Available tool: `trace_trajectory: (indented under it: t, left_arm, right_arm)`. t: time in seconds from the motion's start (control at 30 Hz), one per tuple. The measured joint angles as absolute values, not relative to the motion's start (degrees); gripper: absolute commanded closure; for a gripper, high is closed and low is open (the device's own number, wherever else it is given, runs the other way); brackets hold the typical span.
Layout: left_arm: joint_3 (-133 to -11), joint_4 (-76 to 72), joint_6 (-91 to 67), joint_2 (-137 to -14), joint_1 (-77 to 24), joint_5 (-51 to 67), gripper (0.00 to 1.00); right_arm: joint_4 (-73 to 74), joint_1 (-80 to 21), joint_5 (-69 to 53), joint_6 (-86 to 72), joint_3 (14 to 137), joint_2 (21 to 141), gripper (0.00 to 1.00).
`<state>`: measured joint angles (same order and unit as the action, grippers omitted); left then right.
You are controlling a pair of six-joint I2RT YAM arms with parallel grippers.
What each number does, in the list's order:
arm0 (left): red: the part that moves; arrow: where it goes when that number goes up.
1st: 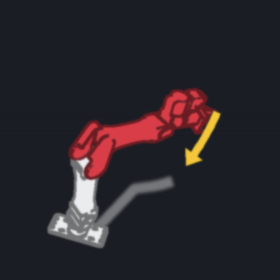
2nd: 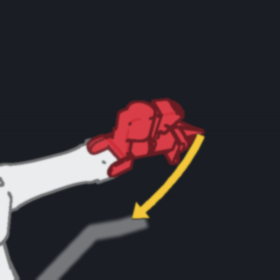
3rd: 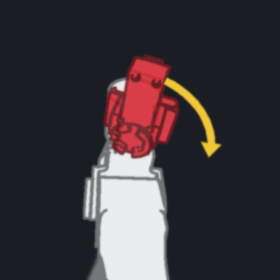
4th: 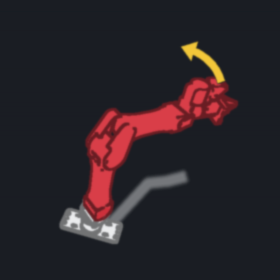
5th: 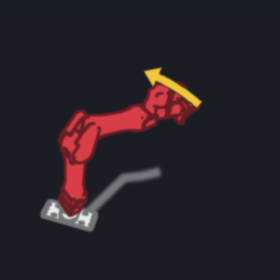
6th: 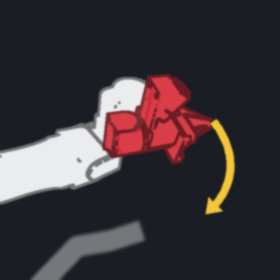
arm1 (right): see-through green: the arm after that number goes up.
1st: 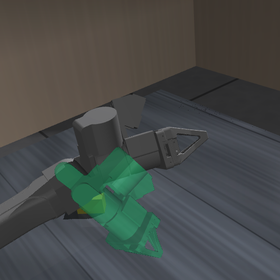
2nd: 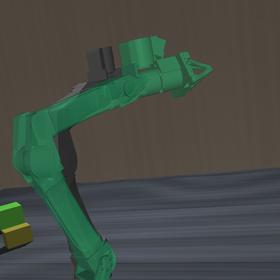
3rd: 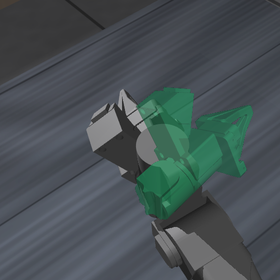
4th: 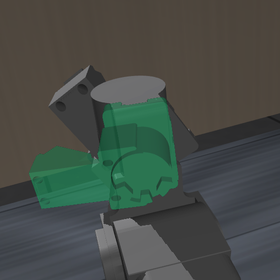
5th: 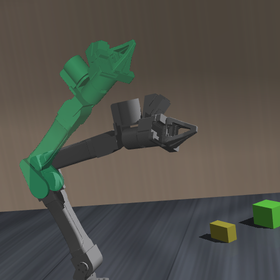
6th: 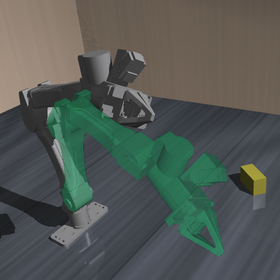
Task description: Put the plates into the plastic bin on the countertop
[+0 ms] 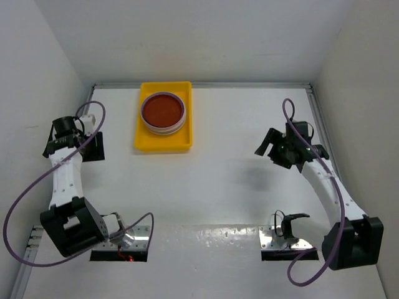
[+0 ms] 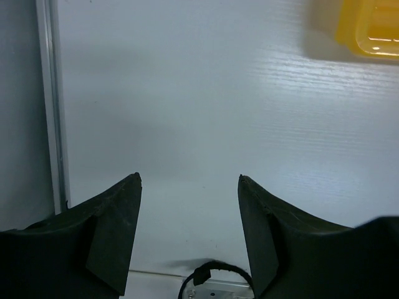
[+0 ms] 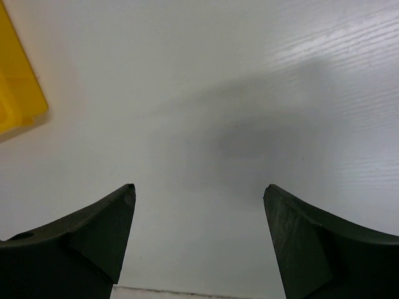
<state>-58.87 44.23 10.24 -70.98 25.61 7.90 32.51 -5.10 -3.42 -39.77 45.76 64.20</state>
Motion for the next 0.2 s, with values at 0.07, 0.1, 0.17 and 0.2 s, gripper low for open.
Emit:
trace_trajectory:
  t: [0.07,0.1,0.17,0.2]
  left_arm:
    - [-57.3,44.4,10.9,-67.3,25.6,7.9,0.34]
    - [-57.1,44.6,11.2,-66.2,25.6,7.9,0.34]
    - [-57.3,44.5,11.6,-65.4,25.6,7.6,0.34]
    - [-57.3,44.5,11.6,-65.5,25.6,7.5,0.34]
  right_arm:
    - [34.9,-5.1,-4.6,-39.7,45.8,62.1,0.17]
    - [35.6,-5.1,-5.2,-39.7,45.6,60.8,0.17]
    - [36.8,-5.1,-6.6,-39.4,44.9,57.4,0.17]
    - [37.2,-5.1,-7.2,-39.3,44.5,55.6,0.17]
